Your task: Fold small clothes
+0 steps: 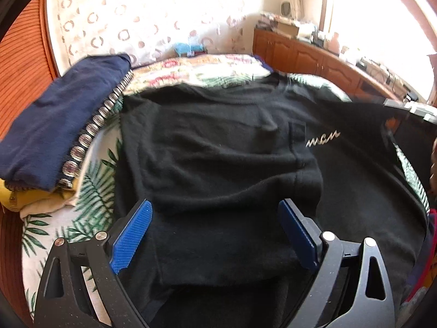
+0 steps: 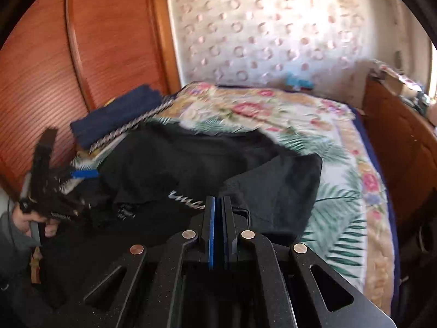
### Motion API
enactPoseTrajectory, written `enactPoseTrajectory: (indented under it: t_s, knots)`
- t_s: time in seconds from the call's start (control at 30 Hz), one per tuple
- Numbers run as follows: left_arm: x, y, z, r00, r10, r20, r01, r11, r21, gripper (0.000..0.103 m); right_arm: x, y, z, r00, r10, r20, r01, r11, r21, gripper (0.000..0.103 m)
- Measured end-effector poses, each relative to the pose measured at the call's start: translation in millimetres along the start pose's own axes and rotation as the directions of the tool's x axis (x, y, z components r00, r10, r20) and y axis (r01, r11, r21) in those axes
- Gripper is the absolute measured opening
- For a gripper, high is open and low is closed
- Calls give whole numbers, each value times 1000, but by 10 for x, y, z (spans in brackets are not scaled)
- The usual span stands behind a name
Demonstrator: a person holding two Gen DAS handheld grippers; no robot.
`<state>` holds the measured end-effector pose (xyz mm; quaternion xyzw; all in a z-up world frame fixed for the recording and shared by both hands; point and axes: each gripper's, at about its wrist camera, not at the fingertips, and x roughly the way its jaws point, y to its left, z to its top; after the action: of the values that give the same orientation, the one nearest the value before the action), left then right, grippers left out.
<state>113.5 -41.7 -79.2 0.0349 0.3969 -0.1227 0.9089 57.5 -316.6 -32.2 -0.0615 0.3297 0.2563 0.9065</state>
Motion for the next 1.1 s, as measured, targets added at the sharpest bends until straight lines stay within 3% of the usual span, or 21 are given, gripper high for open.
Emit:
enactPoseTrajectory:
  t_s: [0.03,0.2,0.37,0.63,1.07,1.1]
  knots:
    - [-50,10,8,1000,-3,17,3,1000,-5,94,15,-8,-9,1000,1,-5,-1,1000,-1,4]
    - [-306,24,20,995,-33,97,36,999,-31,94,-40,-206,74,999,-32,22,31,999,40,23]
    - [-446,-8,44,990,-45,134,50,998,-32,94,-62,-370,83,996,-83,18,82,995,58,24]
    - [-497,-102,-17,989,-52,138,54,998,-13,94,429,-436,5,990,-96,-103,103,992,70,24]
    - [-516,-153,-93,988,-77,137,80,997,-20,94,337,-420,-168,992,1,-125,13,993,114,24]
    - [-518,-159,-94,988,-77,137,80,997,-19,94,325,-393,-181,993,8,-121,6,994,110,19]
